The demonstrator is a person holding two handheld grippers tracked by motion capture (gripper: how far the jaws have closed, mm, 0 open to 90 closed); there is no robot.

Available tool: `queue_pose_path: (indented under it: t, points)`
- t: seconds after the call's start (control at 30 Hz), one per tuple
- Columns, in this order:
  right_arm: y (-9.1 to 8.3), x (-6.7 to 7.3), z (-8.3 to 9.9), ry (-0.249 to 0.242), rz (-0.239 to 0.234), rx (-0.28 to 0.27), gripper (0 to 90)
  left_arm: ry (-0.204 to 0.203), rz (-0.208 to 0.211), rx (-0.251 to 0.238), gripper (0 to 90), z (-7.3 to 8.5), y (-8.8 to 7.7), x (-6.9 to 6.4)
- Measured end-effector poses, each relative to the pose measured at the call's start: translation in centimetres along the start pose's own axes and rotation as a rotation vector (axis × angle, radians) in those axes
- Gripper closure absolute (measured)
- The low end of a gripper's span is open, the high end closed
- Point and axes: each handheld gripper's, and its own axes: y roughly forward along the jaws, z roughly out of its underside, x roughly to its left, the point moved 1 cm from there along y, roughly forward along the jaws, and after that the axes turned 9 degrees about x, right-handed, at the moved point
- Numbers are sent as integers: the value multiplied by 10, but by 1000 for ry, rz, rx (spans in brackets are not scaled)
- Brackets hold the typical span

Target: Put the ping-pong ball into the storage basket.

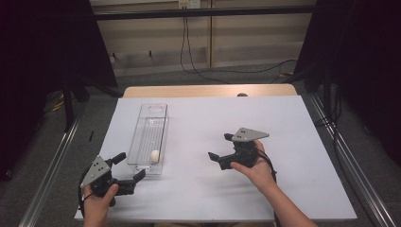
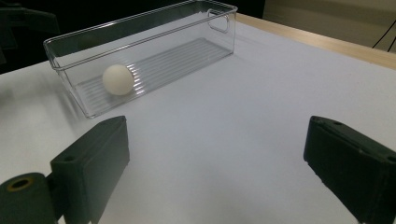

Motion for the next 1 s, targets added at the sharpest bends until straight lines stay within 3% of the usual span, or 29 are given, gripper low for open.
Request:
queue_pose_path:
  t: [1.0]
  points:
    - [-26, -11, 19, 6, 35, -29, 62, 0, 5, -1, 15, 0, 1, -1]
